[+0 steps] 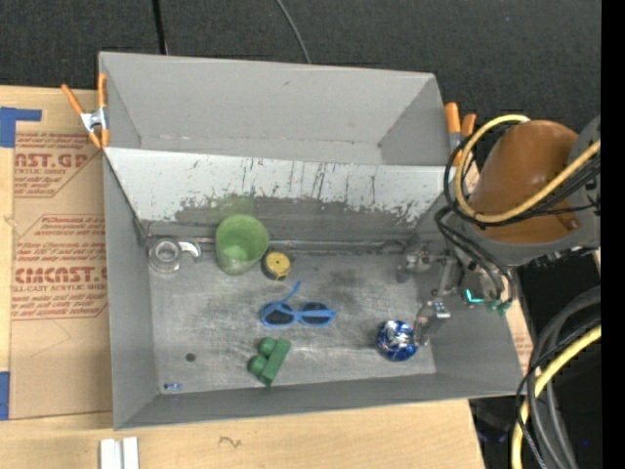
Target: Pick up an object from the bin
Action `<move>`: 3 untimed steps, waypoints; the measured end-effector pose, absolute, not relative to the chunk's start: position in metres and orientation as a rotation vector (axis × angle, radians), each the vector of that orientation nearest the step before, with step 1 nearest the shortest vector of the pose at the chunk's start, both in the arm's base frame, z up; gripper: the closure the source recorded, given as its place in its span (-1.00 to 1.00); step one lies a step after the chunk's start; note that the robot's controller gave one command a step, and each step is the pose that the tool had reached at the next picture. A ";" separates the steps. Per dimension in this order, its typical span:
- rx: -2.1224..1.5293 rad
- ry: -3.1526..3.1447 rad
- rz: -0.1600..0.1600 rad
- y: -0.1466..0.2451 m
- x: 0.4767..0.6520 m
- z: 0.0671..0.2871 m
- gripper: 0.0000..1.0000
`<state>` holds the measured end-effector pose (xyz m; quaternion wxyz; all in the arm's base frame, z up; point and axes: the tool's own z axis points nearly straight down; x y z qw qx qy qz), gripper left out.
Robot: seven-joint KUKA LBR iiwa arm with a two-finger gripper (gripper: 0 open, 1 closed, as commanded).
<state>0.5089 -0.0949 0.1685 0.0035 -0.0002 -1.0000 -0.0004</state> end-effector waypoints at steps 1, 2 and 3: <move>0.347 -3.136 0.002 -0.114 0.491 0.073 -1.00; 0.350 -3.127 0.002 -0.115 0.489 0.073 1.00; 0.772 -3.053 0.004 -0.097 0.492 0.218 1.00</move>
Offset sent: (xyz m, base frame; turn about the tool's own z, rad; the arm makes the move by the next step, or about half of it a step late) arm -0.0227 -0.0206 -0.0985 -0.2224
